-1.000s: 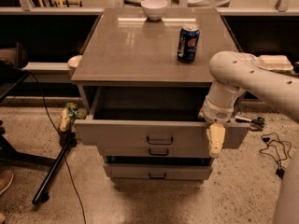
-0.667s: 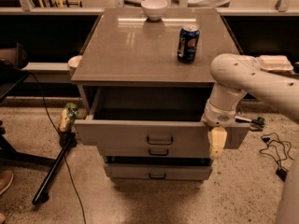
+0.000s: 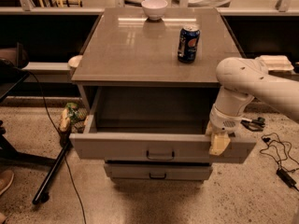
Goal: Open top drawer
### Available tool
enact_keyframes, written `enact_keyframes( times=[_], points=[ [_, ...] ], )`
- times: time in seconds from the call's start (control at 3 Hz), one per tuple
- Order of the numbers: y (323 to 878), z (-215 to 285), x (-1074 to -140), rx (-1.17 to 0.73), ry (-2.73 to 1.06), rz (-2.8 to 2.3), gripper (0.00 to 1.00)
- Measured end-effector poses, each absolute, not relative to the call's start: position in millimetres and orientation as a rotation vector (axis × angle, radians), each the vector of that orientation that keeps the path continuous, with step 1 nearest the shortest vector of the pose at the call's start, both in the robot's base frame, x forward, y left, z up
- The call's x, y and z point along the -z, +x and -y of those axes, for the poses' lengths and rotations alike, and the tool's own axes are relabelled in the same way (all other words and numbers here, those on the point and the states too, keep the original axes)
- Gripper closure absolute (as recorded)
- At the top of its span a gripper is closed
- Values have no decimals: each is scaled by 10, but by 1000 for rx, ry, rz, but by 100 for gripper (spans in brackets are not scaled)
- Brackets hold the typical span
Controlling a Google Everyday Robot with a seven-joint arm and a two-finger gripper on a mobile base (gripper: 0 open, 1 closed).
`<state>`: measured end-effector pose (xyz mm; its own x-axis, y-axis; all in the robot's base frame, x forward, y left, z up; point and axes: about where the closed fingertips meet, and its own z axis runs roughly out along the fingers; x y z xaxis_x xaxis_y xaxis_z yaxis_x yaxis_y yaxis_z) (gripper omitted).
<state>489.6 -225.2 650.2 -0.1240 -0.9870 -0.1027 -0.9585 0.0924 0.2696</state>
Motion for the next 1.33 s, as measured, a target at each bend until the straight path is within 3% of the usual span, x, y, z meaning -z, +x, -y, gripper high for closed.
enact_keyframes(
  times=[0.33, 0.67, 1.0, 1.33],
  points=[
    [4868, 2265, -6497, 415, 2002, 2248, 85],
    [4865, 2265, -6493, 415, 2002, 2248, 100],
    [4865, 2265, -6493, 415, 2002, 2248, 83],
    [4865, 2265, -6493, 415, 2002, 2248, 60]
  ],
)
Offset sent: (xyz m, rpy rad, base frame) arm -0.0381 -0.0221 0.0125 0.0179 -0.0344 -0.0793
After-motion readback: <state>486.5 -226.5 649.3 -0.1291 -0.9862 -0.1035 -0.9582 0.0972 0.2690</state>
